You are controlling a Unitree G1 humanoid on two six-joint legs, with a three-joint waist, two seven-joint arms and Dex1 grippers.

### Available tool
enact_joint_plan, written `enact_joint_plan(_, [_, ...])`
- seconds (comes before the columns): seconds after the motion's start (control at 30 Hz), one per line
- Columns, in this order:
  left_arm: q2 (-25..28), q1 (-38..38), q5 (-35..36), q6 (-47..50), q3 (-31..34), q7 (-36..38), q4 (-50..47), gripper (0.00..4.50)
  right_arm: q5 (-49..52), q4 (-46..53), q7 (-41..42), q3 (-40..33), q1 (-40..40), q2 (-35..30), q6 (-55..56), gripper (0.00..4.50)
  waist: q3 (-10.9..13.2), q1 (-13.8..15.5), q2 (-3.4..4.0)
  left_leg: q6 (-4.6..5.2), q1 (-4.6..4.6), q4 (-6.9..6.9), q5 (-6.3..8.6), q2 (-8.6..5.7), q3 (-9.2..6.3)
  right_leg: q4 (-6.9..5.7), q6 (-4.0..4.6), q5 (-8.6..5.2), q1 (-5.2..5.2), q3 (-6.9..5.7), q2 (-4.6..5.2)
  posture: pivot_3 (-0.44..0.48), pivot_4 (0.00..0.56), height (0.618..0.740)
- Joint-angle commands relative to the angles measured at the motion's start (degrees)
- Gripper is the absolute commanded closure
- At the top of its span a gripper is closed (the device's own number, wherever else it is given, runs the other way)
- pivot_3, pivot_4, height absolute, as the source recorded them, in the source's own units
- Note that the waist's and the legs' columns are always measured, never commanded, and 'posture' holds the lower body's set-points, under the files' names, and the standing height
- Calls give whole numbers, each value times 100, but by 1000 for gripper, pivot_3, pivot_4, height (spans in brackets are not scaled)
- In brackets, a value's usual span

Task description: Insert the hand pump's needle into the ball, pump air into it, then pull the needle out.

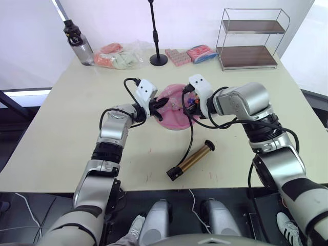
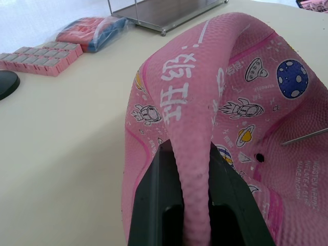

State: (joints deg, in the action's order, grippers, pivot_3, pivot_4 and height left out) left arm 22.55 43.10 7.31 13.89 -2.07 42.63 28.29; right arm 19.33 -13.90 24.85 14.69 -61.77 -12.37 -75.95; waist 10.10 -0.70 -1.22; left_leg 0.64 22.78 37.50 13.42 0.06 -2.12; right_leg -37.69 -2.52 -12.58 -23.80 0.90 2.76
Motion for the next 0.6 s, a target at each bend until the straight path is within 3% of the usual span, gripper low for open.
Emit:
enact_joint_plan(0.03, [-62, -13, -40, -71, -39, -23, 1, 4475, -146, -50, 10, 65, -124, 48, 148, 4156, 0, 0, 0, 0, 0, 0, 0, 0, 0, 0, 0, 0, 0, 0, 0, 0, 150, 740])
enact_joint_plan(0.6, [-95, -84, -45, -49, -16, -21, -88, 4475, -495, -317, 181, 358, 1, 89, 338, 4156, 0, -2, 0, 0, -1, 0, 0, 0, -1, 0, -1, 0, 1, -1, 0, 0, 150, 740])
